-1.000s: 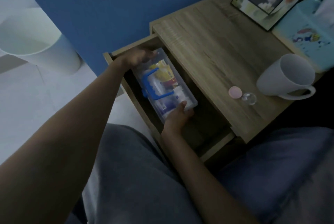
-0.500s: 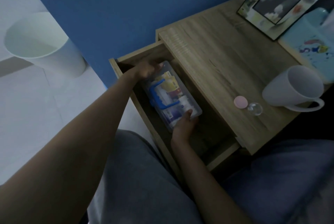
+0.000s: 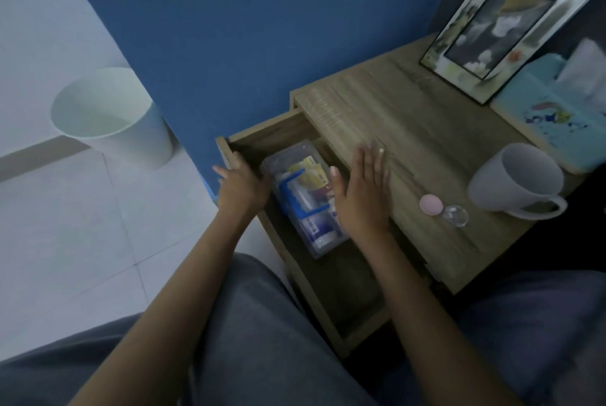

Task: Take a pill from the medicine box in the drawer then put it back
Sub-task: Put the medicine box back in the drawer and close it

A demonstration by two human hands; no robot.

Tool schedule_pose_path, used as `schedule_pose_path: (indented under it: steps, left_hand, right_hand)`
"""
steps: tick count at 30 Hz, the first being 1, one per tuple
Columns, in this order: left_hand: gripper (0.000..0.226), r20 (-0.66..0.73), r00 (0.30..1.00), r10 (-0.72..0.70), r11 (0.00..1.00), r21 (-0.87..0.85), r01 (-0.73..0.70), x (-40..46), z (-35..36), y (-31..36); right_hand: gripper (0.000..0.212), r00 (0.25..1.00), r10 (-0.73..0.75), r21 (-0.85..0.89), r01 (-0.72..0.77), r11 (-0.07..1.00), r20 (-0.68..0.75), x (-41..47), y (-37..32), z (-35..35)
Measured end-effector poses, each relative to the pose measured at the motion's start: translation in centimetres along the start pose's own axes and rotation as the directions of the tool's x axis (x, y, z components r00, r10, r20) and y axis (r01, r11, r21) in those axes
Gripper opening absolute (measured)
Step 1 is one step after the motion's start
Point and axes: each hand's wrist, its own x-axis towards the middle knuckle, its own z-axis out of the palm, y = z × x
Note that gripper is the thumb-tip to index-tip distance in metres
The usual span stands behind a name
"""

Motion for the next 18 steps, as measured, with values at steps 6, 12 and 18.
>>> schedule_pose_path:
  steps: [6,12,18]
  left_hand:
    - [0.085,-0.087,0.980,0.177,0.957,-0.216,-0.192,-0.2,0.5,-0.1]
    - [0.080,0.029,0.985,0.171,0.864,-0.485,-0.135,1.3,1.4,0.9]
    - [0.059,0.148,0.938,0.314,0.809,-0.559,-0.182,3.1,2.3,1.8]
  right_hand:
    - [0.073,0.994,0.015,-0.112,-0.003,0.994,0.107,2.1,2.1,0.4]
    - [0.072,0.992,0.011,-0.073,-0.002,0.997,0.125,2.3,2.6,0.5]
    - [0.074,0.992,-0.034,-0.031,0.038,0.999,0.122,2.3,3.4,0.7]
